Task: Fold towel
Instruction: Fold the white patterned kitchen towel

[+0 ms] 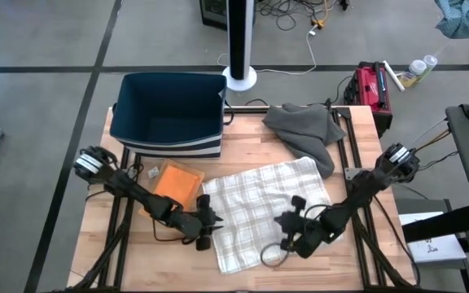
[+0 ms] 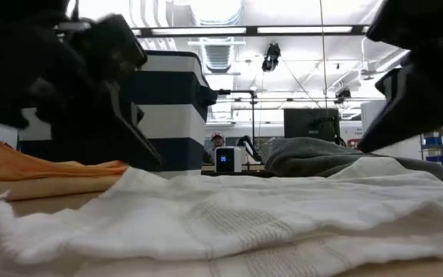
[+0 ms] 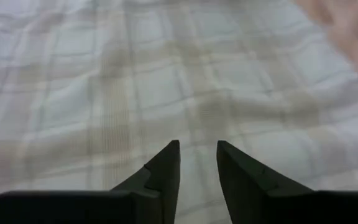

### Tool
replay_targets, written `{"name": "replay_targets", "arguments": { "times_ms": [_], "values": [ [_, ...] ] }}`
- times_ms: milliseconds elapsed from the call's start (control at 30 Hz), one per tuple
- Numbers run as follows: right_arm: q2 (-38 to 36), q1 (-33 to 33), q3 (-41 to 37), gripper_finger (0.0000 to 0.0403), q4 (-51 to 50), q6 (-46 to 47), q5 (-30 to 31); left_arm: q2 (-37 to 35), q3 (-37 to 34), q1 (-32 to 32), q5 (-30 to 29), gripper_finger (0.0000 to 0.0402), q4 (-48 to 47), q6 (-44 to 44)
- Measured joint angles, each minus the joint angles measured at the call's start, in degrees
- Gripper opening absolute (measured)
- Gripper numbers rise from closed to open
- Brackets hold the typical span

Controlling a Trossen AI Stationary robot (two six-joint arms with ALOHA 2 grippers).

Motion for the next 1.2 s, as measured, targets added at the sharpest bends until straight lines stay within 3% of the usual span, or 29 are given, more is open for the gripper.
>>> {"name": "replay_targets", "arguments": {
  "times_ms": [167,233,367,567,900,1067,1200],
  "values": [
    [4.16,0.66,-1.94,0.0013,18.49,-15.27,0.45,5.43,0.81,1.43,0.67,0.0083,1.21,0.25],
    [6.74,0.03,-2.19,0.0013,20.91,-18.42,0.09,5.56,2.48,2.17,4.19,0.0079,-0.27,0.62],
    [9.64,-1.80,-2.08,0.0013,18.87,-17.04,-4.68,5.41,3.95,2.19,5.10,0.0077,-3.58,2.18],
    [6.39,-2.83,-0.82,0.0013,17.27,-11.44,-14.19,4.00,4.49,2.34,3.68,0.0077,-10.70,0.69],
    [2.90,-1.40,1.59,0.0013,19.21,-14.23,-6.01,-4.43,4.26,6.43,-0.23,0.0077,-16.09,5.64],
    [3.73,-2.38,1.35,0.0013,21.48,-13.43,-5.50,-5.87,4.17,5.07,8.02,0.0080,-10.13,5.59],
    [5.68,-1.54,1.28,0.0013,26.18,-21.26,-5.86,-1.26,4.18,0.36,8.24,0.0078,-6.63,2.90]
  ]
}}
